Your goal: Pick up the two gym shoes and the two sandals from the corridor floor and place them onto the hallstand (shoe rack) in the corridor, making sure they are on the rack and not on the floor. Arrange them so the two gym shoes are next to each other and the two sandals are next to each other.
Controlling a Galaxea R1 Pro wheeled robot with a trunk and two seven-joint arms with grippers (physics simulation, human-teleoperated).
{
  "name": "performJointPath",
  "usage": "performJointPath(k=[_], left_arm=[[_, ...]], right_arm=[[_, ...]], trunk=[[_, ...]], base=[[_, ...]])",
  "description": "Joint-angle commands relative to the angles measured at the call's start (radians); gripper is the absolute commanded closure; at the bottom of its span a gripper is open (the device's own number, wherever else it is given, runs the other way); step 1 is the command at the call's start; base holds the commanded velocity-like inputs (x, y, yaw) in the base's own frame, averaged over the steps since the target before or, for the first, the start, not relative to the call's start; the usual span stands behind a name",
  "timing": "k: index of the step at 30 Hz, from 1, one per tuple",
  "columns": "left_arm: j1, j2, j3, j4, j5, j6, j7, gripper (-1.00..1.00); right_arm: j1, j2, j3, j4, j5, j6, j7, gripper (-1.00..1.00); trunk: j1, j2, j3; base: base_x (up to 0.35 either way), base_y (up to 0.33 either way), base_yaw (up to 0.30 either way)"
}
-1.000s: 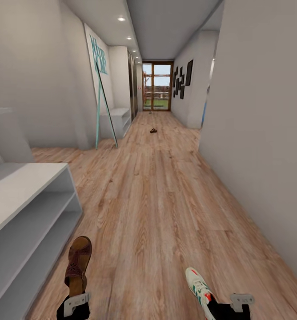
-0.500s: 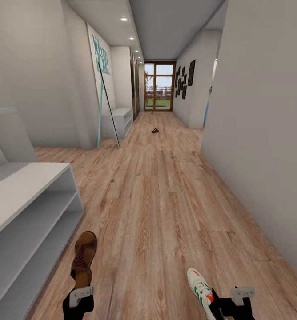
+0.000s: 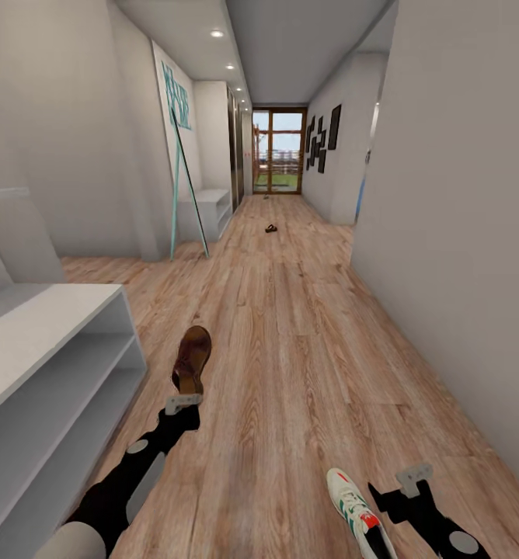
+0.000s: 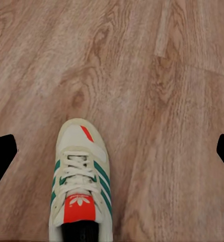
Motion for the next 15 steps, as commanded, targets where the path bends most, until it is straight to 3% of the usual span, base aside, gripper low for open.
performJointPath(k=[1, 8, 15], left_arm=[[-0.010, 0.001, -0.003, -0.006, 0.007, 0.012, -0.030, 1.00], [-0.022, 0.000, -0.007, -0.028, 0.008, 0.027, -0.088, 1.00], [-0.022, 0.007, -0.061, -0.059, 0.005, 0.038, -0.105, 1.00]], right_arm=[[-0.002, -0.002, -0.004, -0.002, 0.013, 0.002, 0.022, -1.00], [-0.005, -0.013, -0.004, -0.005, 0.018, 0.008, 0.047, -1.00], [-0.006, -0.026, -0.004, -0.002, 0.017, 0.011, 0.051, -1.00]], trunk=[[0.000, 0.000, -0.001], [0.000, 0.000, -0.001], [0.000, -0.001, -0.005]], base=[[0.000, 0.000, 0.000], [0.000, 0.000, 0.000], [0.000, 0.000, 0.000]])
